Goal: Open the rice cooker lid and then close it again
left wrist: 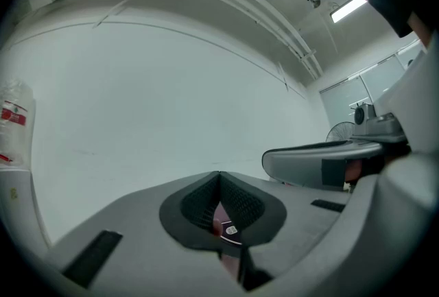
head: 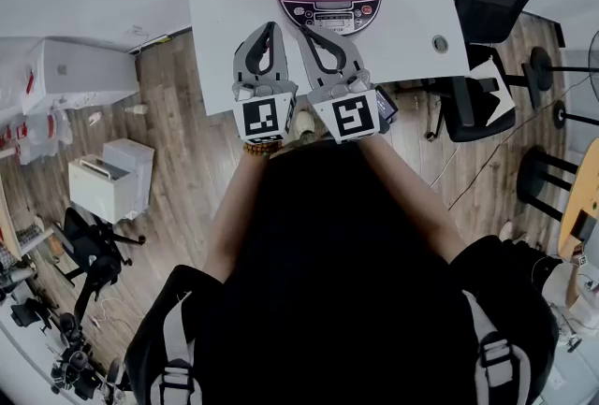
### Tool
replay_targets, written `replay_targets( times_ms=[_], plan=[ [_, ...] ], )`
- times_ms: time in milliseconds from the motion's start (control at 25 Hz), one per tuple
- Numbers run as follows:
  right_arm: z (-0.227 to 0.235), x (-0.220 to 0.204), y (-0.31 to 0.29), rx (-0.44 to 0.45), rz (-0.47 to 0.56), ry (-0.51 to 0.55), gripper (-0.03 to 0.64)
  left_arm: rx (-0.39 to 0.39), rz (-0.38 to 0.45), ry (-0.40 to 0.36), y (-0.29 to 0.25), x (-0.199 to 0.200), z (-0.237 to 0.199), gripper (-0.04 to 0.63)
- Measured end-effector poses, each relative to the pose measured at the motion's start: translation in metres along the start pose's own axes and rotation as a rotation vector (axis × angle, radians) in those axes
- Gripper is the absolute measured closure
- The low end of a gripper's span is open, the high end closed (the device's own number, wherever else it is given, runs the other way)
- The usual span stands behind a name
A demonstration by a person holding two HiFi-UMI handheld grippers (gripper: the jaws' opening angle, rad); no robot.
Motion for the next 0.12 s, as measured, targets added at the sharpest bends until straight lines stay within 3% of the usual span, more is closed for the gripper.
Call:
replay_targets(
  times_ms=[120],
  plan=[
    [0.0023, 0.0048, 0.0028, 0.006, 0.012, -0.017, 0.588, -0.001, 0.018, 0.003, 0.0024, 0.0075, -0.0032, 0.574]
  ],
)
Point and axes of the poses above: the fingertips, and each gripper's own axes: y backward along the fingers, z to its right, x out of its top, the point moved 7 cm from there along y, backward along the fingers, and after that the axes turned 5 degrees about -z, right-handed, at the moved point
